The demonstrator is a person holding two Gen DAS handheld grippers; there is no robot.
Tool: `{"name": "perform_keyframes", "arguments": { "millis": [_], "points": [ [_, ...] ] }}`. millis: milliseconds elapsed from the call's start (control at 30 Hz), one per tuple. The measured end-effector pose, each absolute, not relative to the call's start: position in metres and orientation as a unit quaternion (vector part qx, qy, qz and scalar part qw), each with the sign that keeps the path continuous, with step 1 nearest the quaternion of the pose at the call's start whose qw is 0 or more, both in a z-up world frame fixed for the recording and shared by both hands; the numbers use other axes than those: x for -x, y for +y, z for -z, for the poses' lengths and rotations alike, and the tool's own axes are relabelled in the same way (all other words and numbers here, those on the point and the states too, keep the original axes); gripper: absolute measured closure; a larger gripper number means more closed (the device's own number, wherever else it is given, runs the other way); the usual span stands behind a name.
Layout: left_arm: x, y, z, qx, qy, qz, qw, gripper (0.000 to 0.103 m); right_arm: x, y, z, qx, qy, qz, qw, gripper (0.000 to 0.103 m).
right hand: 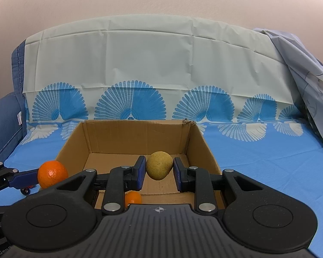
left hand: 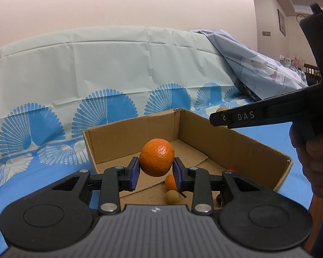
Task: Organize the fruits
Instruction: 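Lower the orange in the left gripper into the box while the right lowers its fruit, then open the left gripper to drop the orange while the right releases the yellow-green fruit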
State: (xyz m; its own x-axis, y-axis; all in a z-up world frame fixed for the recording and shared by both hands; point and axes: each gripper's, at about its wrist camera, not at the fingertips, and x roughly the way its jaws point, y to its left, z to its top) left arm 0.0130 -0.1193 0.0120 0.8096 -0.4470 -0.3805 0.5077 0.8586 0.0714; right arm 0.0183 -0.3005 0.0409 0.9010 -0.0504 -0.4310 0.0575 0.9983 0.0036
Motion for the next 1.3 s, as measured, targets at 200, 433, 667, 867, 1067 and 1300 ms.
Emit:
{"name": "perform_keyframes", "arguments": {
  "millis": [200, 433, 667, 867, 1067, 1300],
  "points": [
    [-0.0138, -0.1197, -0.0119, -0.085, 0.177, 0.251, 0.948, 0.066, -0.0182, -0.2999, -0.041, -0.008, 0.221, 0.028, 0.975, 0.075],
    [-0.0141, -0.1205, -0.0109, -0.085, 0.18, 0.254, 0.946, 0.066, -0.0183, -0.2993, -0.04, -0.005, 0.223, 0.029, 0.974, 0.075],
    [-0.0149, -0.1197, -0.0103, -0.082, 0.182, 0.252, 0.947, 0.066, -0.0204, -0.2968, -0.0394, -0.002, 0.225, 0.029, 0.974, 0.075],
    [-0.014, -0.1207, -0.0097, -0.083, 0.184, 0.252, 0.946, 0.066, -0.02, -0.2961, -0.039, 0.0, 0.226, 0.028, 0.974, 0.075],
    [-0.0137, -0.1226, -0.0095, -0.084, 0.186, 0.252, 0.946, 0.066, -0.0211, -0.2951, -0.0389, 0.001, 0.228, 0.028, 0.973, 0.075],
    [-0.0144, -0.1234, -0.0083, -0.086, 0.188, 0.253, 0.945, 0.066, -0.0235, -0.2945, -0.0372, 0.003, 0.233, 0.027, 0.972, 0.075]
  ]
}}
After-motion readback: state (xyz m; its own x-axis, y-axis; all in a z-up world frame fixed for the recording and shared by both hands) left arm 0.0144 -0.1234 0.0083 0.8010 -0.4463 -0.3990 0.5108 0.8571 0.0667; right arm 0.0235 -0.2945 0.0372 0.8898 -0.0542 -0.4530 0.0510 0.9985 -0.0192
